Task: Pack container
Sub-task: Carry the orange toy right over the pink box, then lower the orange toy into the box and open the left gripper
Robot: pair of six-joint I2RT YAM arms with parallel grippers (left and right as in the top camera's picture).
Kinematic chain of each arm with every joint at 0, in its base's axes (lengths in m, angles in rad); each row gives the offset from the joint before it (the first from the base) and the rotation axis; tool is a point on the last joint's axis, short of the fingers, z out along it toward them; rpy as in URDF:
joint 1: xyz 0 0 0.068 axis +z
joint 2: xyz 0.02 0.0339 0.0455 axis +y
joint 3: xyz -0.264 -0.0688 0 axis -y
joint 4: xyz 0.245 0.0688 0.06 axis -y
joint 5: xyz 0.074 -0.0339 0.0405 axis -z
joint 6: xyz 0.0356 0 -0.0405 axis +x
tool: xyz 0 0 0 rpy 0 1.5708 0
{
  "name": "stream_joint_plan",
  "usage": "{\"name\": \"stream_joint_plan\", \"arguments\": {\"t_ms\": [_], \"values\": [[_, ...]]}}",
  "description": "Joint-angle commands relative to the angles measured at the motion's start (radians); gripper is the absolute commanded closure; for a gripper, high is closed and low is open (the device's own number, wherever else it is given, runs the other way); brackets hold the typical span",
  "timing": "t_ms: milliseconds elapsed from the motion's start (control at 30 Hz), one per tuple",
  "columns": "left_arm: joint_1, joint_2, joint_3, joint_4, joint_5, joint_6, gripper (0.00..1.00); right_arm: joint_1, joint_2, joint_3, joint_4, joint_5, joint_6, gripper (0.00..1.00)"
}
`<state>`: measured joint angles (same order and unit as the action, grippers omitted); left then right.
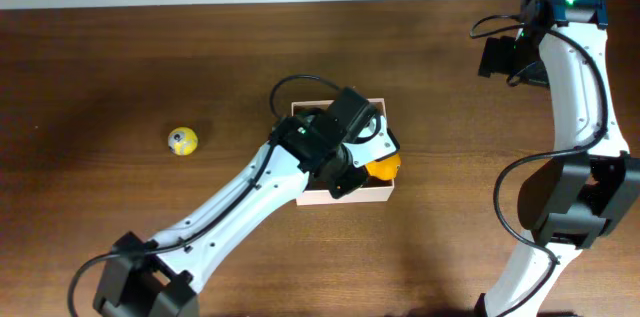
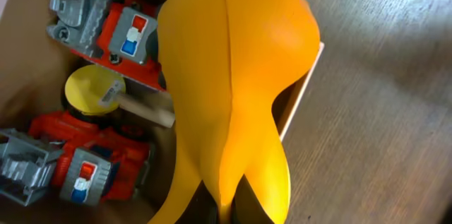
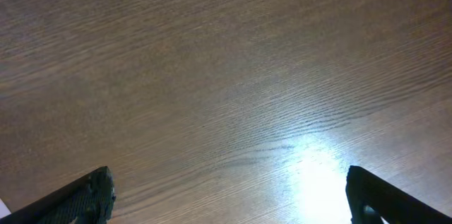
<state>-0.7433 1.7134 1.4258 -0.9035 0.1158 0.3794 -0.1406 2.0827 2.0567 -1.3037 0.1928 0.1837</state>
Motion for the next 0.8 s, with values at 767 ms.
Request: {"name": "stream_joint_plan", "arguments": {"t_ms": [767], "values": [[0.076, 0.045, 0.011, 0.019, -0.098, 0.19, 0.98, 0.003, 0.004, -0.004, 0.003, -0.002, 0.004, 0.01]]}}
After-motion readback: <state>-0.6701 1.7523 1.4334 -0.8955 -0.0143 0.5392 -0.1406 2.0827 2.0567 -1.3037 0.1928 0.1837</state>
